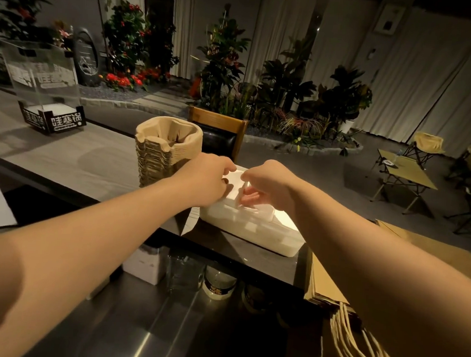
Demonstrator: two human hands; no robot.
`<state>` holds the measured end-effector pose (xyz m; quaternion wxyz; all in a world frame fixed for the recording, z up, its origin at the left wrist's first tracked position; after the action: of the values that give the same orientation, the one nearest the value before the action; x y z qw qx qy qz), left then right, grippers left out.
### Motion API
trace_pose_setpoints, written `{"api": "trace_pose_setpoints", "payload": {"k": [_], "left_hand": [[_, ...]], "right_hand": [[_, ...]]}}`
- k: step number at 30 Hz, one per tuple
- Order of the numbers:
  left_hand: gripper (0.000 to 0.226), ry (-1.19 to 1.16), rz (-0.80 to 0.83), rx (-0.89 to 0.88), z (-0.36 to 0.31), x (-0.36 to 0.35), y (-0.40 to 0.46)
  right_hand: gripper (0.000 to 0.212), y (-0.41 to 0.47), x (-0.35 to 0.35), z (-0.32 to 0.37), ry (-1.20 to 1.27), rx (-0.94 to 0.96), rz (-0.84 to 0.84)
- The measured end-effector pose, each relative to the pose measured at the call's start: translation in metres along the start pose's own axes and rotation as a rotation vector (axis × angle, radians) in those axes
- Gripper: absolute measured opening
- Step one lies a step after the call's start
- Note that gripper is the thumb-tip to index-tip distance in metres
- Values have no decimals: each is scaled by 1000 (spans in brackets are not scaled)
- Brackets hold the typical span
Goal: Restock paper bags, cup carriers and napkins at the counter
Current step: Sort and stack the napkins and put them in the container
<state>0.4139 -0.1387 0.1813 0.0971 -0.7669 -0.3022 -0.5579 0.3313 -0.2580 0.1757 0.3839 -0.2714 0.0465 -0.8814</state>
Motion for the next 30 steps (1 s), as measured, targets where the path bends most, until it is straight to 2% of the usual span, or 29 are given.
{"api": "trace_pose_setpoints", "payload": {"k": [2, 5, 9, 13, 15, 19, 25, 27, 30], "left_hand": [[57, 10, 11, -17, -4, -2, 0], [56, 77, 106, -81, -10, -8, -1], [47, 118, 181, -94, -7, -15, -2], [50, 105, 182, -82, -8, -14, -2], [49, 76, 168, -72, -11, -13, -4], [41, -11, 35, -56, -20, -8, -13], [32, -34, -194, -142, -41, -3, -43], [34, -85, -199, -147, -54, -1, -62], [37, -121, -95, -143, -78, -6, -93]], "right_hand": [[14, -2, -3, -3, 71, -40, 93], [11, -5, 0, -6, 126, -26, 124], [8, -10, 8, -4, 66, 4, 36], [12, -12, 11, -9, 138, 30, -22], [3, -16, 12, -13, 162, 52, -54], [11, -34, 20, -18, 197, 170, -72], [17, -83, 38, -30, 161, 329, -126], [21, -105, 45, -38, 126, 383, -137], [29, -140, 55, -55, 95, 427, -136]]}}
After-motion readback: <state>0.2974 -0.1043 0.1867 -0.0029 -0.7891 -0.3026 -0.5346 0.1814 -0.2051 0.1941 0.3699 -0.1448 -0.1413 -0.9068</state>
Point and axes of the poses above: each hand's wrist, its own y-axis towards the middle knuckle, its own x-axis out of the back of the hand, z = x × y, the point moved 5 cm from there along y, towards the middle knuckle, and after that the axes turned 5 degrees about y, right-handed, at the moved point
